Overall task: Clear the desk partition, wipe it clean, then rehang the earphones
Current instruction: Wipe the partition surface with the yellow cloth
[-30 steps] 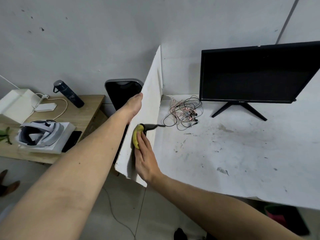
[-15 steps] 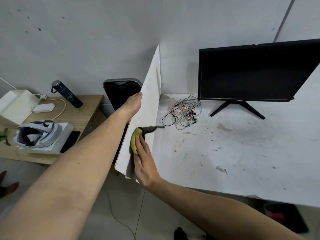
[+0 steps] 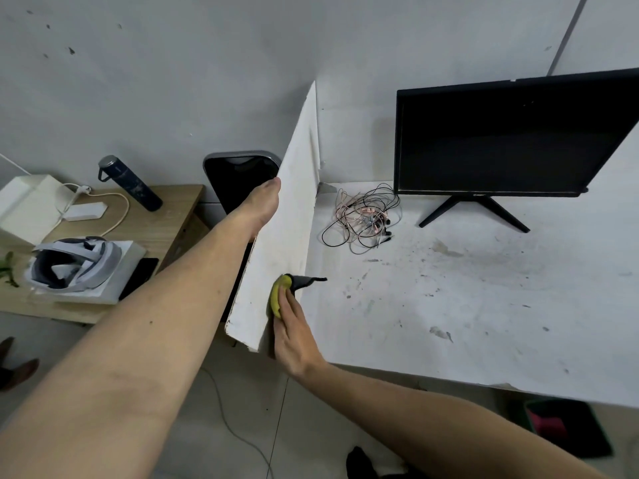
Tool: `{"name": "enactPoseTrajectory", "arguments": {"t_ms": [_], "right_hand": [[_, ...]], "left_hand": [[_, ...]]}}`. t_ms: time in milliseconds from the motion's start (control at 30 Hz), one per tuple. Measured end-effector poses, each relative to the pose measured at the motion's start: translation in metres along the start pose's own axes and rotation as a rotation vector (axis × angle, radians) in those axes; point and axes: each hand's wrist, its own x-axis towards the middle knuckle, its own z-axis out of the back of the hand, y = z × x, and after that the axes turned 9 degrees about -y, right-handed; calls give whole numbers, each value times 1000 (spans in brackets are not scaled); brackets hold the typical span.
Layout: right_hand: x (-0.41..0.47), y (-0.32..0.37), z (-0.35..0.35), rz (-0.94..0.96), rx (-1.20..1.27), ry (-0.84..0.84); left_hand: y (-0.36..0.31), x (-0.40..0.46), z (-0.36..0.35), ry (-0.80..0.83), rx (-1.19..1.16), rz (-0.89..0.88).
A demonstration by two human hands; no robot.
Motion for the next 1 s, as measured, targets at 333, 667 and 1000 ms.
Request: {"name": "enactPoseTrajectory", "arguments": {"t_ms": [333, 667, 1000], "right_hand": [[-7, -8, -3, -1, 16, -3], [25, -5, 19, -599, 43, 107], [-6, 34, 6, 98, 79, -141]], "left_hand": [[3, 4, 3, 12, 33, -13], [0, 0, -1, 54, 25, 24], [0, 6, -6, 37, 38, 6]]}}
